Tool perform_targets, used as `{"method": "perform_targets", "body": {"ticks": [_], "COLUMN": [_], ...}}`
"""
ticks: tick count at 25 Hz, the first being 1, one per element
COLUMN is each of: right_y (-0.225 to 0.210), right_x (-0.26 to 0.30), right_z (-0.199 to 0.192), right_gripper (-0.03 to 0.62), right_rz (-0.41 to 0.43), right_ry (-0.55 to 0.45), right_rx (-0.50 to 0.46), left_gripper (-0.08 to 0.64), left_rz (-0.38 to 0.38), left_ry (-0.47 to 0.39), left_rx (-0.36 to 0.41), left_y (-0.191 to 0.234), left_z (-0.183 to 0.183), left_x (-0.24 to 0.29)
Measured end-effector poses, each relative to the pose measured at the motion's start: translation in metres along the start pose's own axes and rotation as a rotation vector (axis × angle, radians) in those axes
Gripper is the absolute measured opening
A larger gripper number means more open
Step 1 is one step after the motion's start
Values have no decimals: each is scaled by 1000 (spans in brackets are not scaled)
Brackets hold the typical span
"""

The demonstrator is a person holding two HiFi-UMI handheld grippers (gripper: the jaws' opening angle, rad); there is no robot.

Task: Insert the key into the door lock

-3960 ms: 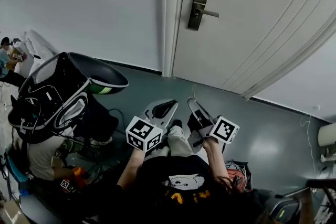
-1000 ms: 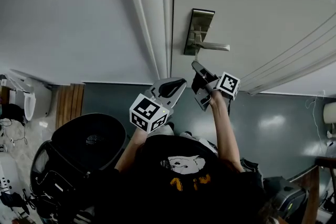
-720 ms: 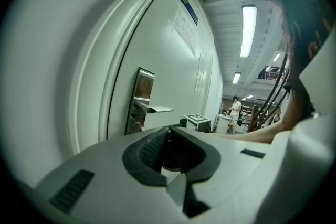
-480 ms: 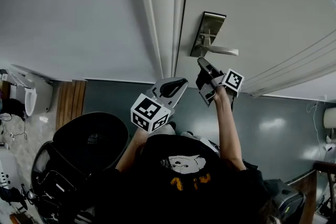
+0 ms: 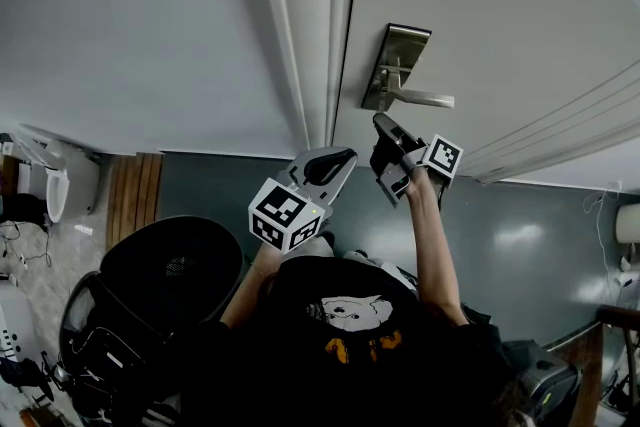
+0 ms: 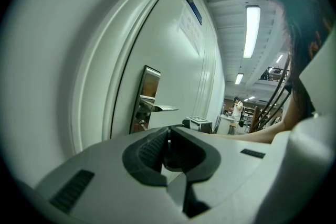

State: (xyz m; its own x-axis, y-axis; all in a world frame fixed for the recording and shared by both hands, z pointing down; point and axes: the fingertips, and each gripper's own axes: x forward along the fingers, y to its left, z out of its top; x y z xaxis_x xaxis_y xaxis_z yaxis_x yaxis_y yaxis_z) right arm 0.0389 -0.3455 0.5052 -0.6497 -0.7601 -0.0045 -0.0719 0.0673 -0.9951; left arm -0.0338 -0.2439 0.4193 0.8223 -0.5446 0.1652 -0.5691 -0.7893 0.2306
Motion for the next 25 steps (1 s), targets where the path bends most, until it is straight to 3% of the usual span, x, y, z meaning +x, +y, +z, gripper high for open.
{"method": "perform_targets", "body": {"ticks": [14,20,25], "right_y": [-2,-3,-7], "right_x": [-2,6,6], "right_z": [10,11,16], "right_gripper": [20,20,21], "right_rz": [17,77,76], "right_ry": [16,47,67], "right_rx": [26,151,142], "left_gripper": [20,20,20], "left_rz": [21,27,36], "left_ry": [5,9,13], "left_rx": [-13,-15,-19], "left_y": [9,13,17], "left_z": [-3,-5,-8], "left_x": [6,12,14]}}
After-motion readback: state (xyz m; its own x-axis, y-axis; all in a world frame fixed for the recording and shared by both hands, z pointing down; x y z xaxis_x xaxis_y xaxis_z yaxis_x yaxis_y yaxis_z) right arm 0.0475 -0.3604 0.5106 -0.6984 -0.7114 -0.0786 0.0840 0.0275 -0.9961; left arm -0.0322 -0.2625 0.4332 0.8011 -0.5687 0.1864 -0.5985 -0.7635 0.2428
